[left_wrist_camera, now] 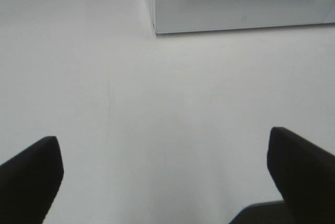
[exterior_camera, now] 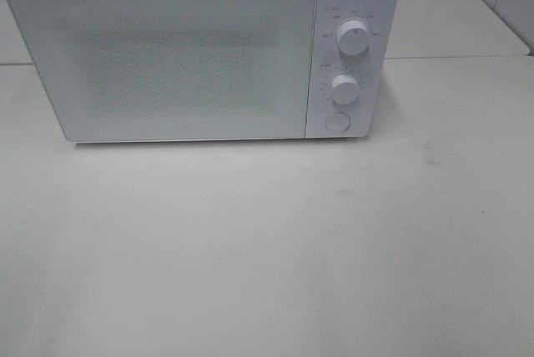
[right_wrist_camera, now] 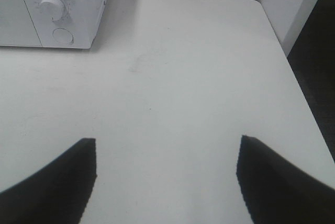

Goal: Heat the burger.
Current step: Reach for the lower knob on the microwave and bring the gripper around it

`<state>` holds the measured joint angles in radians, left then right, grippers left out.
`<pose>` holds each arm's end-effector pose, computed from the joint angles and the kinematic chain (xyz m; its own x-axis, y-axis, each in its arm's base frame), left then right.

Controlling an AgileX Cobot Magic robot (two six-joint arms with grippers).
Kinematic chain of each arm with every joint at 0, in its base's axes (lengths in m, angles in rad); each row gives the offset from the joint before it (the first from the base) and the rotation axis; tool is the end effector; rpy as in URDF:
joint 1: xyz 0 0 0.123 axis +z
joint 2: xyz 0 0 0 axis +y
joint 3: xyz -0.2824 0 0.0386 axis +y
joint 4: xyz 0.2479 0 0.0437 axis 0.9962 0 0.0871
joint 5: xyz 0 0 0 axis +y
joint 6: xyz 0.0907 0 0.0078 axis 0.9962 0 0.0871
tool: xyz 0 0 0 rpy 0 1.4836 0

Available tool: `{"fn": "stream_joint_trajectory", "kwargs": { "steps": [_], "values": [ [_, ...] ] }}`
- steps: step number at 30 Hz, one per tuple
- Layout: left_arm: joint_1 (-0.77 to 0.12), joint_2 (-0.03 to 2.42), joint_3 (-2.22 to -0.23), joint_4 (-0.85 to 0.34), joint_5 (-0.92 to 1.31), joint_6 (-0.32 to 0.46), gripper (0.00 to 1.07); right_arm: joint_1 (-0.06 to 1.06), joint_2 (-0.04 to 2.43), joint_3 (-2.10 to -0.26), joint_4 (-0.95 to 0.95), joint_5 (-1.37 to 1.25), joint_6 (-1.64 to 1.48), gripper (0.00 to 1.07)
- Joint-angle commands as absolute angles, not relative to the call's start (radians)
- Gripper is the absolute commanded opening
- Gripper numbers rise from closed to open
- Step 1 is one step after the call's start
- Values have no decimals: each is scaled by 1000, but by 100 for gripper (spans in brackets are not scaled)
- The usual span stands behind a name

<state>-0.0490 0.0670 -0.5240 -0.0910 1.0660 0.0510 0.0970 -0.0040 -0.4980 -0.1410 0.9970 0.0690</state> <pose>0.0023 -0.0074 0.2838 -0.4955 0.0312 -0.8680 0.1212 0.9921 -0.0335 -0.0021 -0.0110 0.2825 -0.3906 -0.0459 -0.9194 0.0088 0.9985 -0.0536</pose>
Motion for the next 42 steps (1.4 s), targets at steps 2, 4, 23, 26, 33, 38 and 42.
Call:
{"fn": "stream_joint_trajectory", "kwargs": {
  "steps": [2,4,23,26,33,38,42],
  "values": [
    [-22,-5,-521,-97,1065,46,99,93,-31,-497,-142,996,76,74],
    [-3,-36,-521,-95,1065,46,99,93,-31,-497,-142,996,76,74],
    [12,-30,-523,-97,1062,45,98,93,-31,-497,-142,996,76,74],
    [12,-30,-523,-97,1062,45,98,94,-31,-497,-142,996,77,74],
    [12,-30,-523,-97,1062,45,98,97,-29,-506,-139,987,81,74],
    [12,-30,-523,-96,1062,45,98,97,32,-553,-120,911,84,74],
    [12,-30,-523,-97,1062,45,98,97,72,-553,-97,842,84,74]
  ]
}}
